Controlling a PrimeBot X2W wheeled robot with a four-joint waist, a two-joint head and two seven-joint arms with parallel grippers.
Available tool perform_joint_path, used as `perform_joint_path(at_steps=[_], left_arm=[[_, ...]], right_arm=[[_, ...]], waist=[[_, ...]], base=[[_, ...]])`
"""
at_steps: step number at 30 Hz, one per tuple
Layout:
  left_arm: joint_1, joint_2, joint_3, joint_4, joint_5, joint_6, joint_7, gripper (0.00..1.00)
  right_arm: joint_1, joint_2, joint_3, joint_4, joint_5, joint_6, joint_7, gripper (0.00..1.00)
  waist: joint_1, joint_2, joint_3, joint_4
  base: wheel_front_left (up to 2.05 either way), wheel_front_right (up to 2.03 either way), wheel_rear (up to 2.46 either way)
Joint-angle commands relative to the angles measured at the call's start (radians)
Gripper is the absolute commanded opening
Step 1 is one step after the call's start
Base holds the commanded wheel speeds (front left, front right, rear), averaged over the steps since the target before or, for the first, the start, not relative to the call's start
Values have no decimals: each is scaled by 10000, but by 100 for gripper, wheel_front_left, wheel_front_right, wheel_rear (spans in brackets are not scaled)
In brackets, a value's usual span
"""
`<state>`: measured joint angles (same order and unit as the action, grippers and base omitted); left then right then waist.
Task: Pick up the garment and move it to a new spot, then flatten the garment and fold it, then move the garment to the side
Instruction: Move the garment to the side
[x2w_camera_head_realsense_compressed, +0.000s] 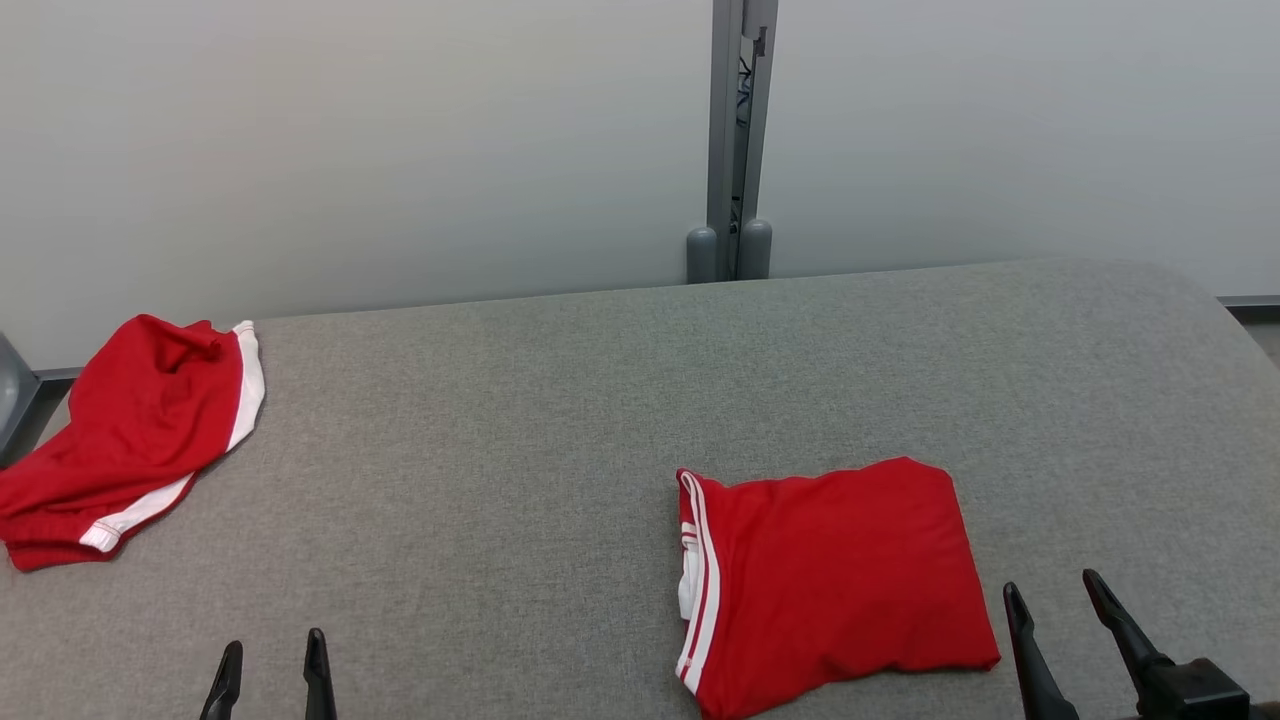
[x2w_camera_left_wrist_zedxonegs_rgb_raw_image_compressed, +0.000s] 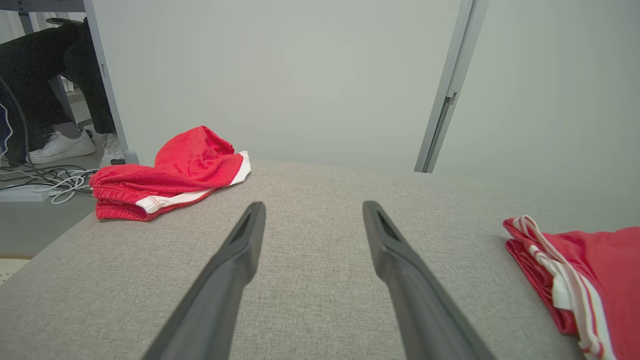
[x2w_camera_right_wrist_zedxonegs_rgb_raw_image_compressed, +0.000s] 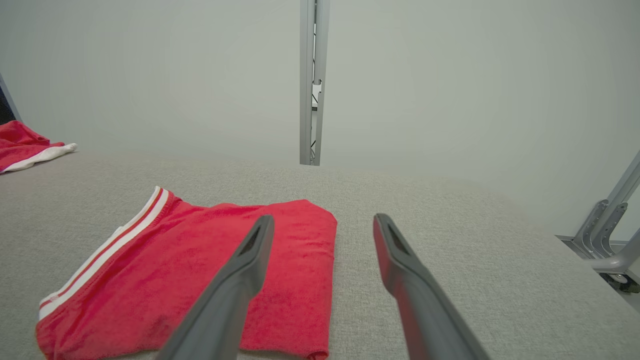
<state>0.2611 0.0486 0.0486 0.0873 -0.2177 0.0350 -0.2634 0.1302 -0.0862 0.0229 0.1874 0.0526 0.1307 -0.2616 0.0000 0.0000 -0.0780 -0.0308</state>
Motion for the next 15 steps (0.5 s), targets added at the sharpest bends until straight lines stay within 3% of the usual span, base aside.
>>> perform_joint_path(at_steps=[1,9,11,15], left_arm=[[65,38,35,-45,5,3,-14,100],[-158,38,-101,-108,26,-65,-14,100],[-269,38,-80,-131,81,-115,-14,100],[-740,40,-87,-138,275,-366,-14,100]], right_arm=[[-115,-45,4,-46,28,1,-48,100],[-912,-327,26,-247,958,1,56,100],[-1355,-601,247,29,1419,3,1037,100],[-2529,-1390,700,545,2713,1,4373,100]], waist=[[0,0,7,-31],[0,0,407,-108],[0,0,608,-109],[0,0,1492,56]], base=[[0,0,0],[0,0,0],[0,0,0],[0,0,0]])
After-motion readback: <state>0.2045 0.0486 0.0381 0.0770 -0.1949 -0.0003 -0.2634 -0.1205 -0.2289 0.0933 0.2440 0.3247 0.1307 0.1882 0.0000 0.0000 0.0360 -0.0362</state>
